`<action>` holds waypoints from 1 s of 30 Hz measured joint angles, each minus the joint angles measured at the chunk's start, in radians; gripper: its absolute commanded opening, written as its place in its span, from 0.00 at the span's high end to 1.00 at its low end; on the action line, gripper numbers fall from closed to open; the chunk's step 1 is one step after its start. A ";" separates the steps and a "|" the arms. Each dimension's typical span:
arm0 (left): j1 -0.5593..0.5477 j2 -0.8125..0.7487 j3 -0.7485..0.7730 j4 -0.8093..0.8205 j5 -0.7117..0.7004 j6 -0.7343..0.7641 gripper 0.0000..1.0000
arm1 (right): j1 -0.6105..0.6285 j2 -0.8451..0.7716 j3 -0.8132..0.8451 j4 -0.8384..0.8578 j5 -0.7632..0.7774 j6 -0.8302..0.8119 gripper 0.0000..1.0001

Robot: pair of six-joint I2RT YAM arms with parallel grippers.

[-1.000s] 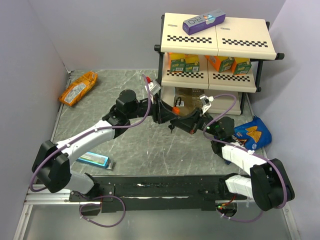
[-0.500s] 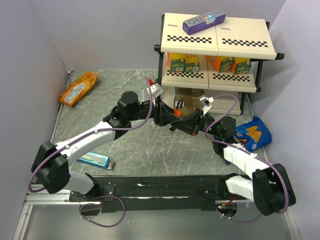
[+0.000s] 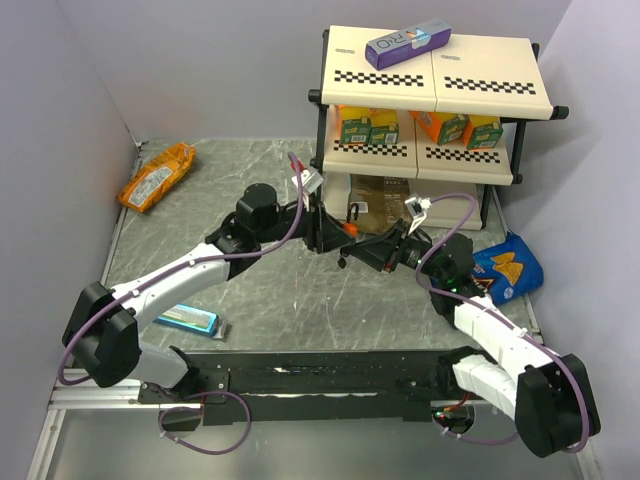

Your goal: Unlock with the key

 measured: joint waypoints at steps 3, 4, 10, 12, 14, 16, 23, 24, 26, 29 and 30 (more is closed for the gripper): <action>0.013 0.000 -0.009 -0.021 0.003 -0.019 0.99 | 0.004 -0.008 0.000 -0.044 0.039 -0.029 0.55; 0.015 0.000 -0.011 -0.031 0.008 -0.025 0.99 | 0.004 -0.011 -0.001 -0.059 0.065 -0.037 0.53; 0.014 0.000 -0.041 -0.103 0.055 -0.046 0.99 | 0.001 -0.068 -0.001 -0.105 0.146 -0.078 0.42; 0.016 0.003 -0.043 -0.109 0.062 -0.047 0.99 | 0.002 -0.090 -0.001 -0.118 0.151 -0.091 0.40; 0.016 0.006 -0.044 -0.109 0.077 -0.047 0.99 | 0.002 -0.116 -0.001 -0.140 0.153 -0.104 0.39; 0.016 0.006 -0.044 -0.108 0.096 -0.046 0.99 | 0.002 -0.135 -0.001 -0.160 0.153 -0.119 0.37; 0.016 0.003 -0.063 -0.088 0.209 -0.037 0.99 | 0.002 -0.158 0.028 -0.214 0.092 -0.178 0.36; 0.016 0.002 -0.066 -0.081 0.229 -0.038 0.99 | 0.002 -0.161 0.033 -0.216 0.077 -0.187 0.35; 0.016 -0.003 -0.074 -0.071 0.272 -0.037 0.99 | 0.002 -0.169 0.038 -0.223 0.055 -0.202 0.35; 0.016 -0.011 -0.077 -0.052 0.317 -0.037 0.99 | 0.002 -0.175 0.048 -0.238 0.032 -0.223 0.37; 0.016 -0.014 -0.077 -0.049 0.322 -0.036 0.99 | 0.002 -0.177 0.050 -0.241 0.028 -0.225 0.37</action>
